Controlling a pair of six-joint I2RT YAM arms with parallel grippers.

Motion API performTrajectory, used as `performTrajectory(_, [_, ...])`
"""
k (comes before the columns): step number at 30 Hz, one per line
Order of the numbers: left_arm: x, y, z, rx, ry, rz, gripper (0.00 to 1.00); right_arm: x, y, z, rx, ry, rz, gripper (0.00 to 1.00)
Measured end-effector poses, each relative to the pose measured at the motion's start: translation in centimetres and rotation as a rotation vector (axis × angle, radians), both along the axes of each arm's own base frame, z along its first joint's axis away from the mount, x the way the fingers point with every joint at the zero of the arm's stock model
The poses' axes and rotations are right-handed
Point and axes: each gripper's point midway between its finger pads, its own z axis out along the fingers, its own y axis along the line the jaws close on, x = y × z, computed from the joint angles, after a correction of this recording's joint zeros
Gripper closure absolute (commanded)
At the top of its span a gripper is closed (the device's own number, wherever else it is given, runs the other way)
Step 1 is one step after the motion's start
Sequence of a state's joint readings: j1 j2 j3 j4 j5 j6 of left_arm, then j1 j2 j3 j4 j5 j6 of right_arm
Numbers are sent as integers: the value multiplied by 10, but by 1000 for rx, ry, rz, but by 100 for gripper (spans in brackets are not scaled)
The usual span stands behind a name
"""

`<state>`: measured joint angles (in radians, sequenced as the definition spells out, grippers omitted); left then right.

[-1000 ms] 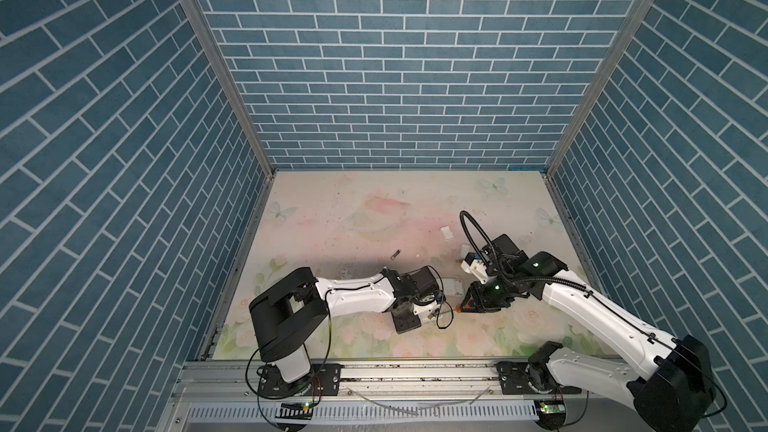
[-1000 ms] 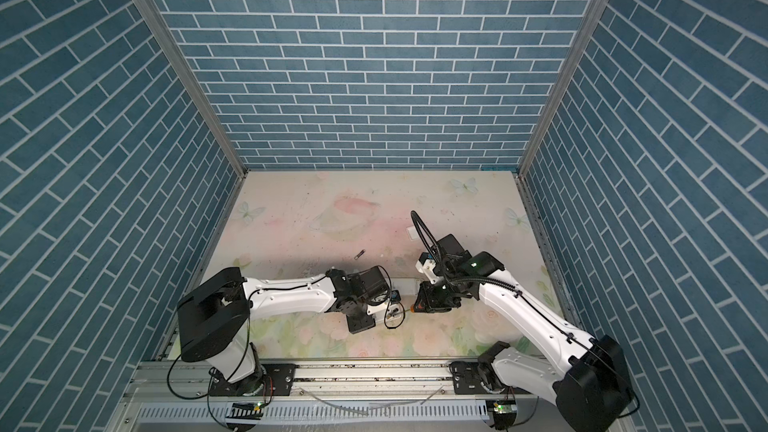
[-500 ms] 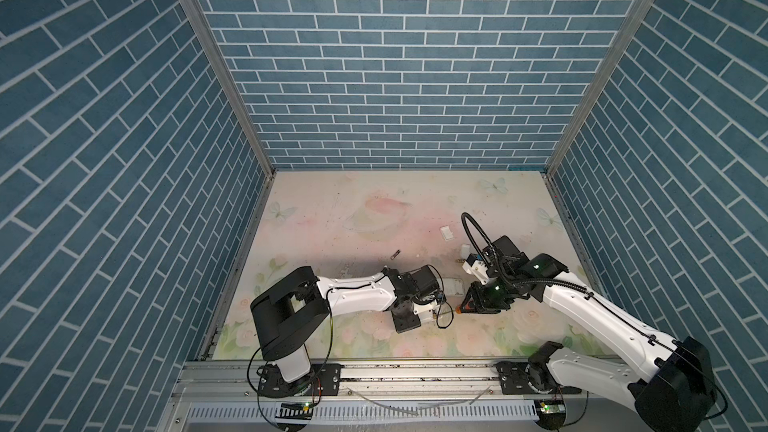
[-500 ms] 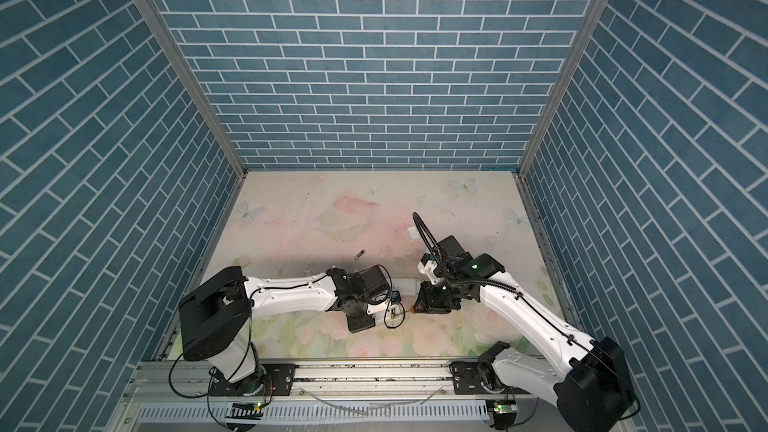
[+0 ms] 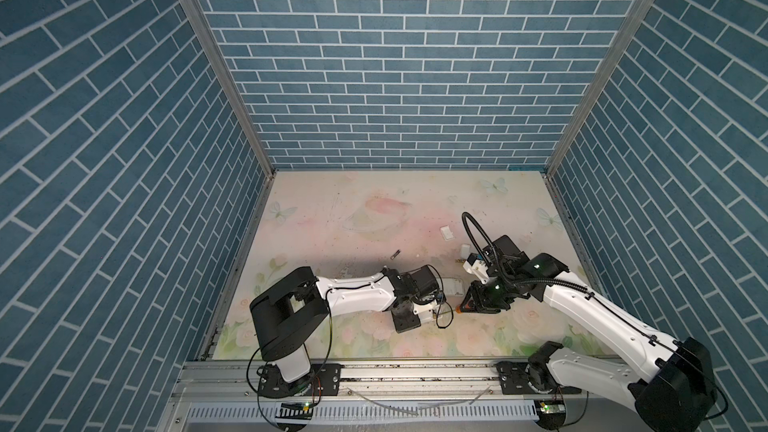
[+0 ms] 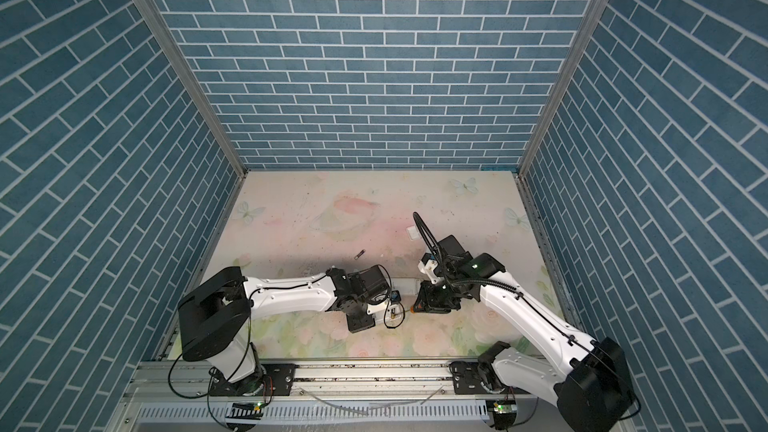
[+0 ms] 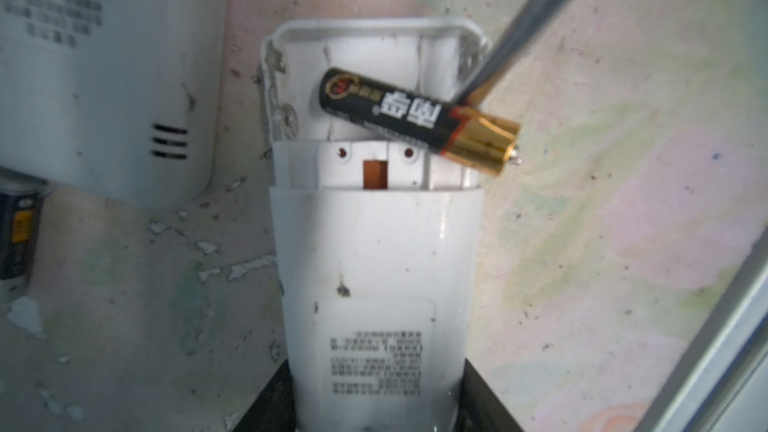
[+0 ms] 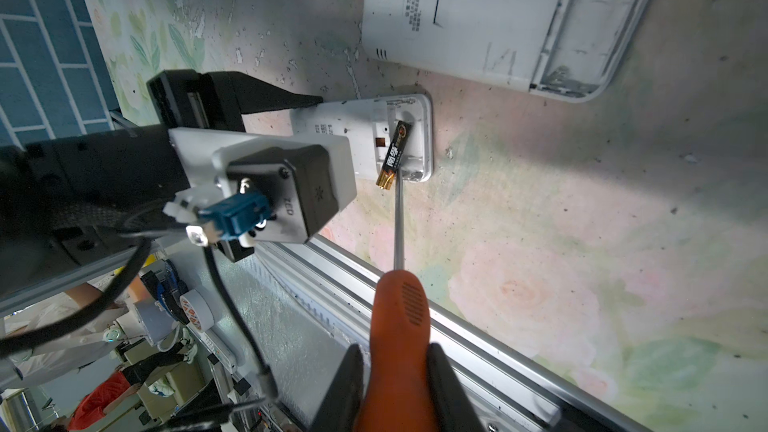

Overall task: Unload the batteries from the remote control
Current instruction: 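Lever the second battery up with the screwdriver while left holds the remote, then flick the second battery out of the compartment onto the table with the screwdriver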

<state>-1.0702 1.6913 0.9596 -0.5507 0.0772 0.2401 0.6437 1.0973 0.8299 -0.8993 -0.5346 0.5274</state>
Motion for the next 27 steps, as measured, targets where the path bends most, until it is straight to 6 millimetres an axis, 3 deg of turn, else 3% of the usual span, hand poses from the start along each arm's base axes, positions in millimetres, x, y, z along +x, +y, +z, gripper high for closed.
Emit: performTrajectory(27, [0,-3,1,-18,-3,10,100,24,9,6,2,-65,-32,100])
